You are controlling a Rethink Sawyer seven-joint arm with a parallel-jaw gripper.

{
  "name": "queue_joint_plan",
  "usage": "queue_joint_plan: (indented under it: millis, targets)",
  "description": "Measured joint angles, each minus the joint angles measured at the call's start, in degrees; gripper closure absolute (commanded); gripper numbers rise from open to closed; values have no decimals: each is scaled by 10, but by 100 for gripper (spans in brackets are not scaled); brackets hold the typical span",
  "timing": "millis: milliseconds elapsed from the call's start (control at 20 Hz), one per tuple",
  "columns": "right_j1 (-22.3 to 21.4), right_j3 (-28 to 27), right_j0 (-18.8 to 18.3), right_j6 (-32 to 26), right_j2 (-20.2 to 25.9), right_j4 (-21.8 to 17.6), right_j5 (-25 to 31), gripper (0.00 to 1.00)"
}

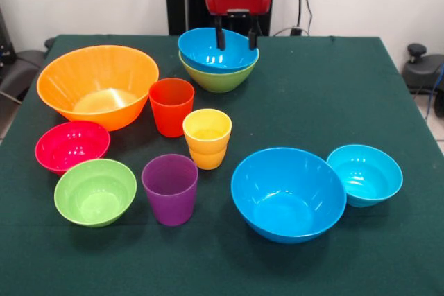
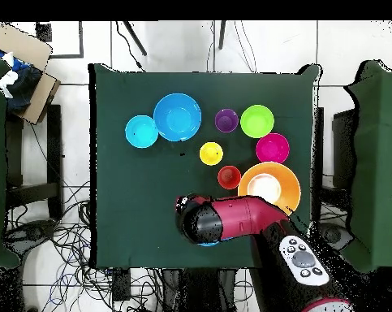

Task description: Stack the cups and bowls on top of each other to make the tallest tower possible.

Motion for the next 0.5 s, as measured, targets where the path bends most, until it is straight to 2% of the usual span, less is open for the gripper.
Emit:
queue_joint_plan:
  millis: [500]
  targets:
    - [34,-13,4,0,3,0,0,0]
